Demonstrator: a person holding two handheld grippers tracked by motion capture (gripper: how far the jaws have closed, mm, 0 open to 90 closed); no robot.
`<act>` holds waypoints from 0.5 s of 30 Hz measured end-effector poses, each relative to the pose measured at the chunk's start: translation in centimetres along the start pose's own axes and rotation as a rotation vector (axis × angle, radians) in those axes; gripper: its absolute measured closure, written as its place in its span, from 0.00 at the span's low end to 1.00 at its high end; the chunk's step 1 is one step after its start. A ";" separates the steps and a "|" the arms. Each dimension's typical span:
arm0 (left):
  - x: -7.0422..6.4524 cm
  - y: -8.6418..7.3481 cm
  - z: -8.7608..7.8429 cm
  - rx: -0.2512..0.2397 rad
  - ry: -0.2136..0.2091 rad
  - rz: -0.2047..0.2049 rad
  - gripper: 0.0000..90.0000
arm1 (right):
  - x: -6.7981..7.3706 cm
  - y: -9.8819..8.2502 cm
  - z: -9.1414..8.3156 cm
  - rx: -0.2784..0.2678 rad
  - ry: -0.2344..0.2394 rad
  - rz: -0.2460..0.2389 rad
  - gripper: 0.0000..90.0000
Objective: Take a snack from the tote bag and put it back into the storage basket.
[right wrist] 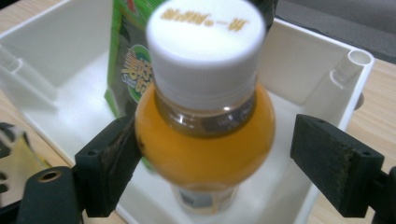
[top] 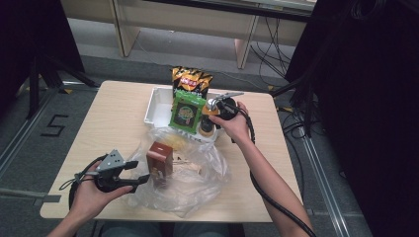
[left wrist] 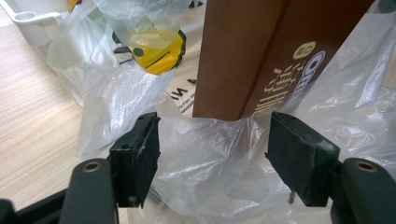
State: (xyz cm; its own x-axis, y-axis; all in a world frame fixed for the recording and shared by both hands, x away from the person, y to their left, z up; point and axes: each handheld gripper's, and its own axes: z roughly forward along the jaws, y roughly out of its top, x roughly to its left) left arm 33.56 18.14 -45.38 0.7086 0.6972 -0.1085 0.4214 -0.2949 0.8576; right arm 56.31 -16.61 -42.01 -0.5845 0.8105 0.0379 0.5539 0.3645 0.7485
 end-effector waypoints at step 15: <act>-1.5 0.7 -0.6 -0.054 -0.029 0.021 0.28 | 1.9 -3.6 -8.5 -0.159 0.044 0.007 0.25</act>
State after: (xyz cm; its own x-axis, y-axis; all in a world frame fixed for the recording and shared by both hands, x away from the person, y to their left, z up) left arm 32.49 17.25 -44.30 0.7333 0.6719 -0.1038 0.3758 -0.2734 0.8854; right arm 48.13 -20.29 -39.01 -0.6083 0.7907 0.0692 0.4593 0.2796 0.8431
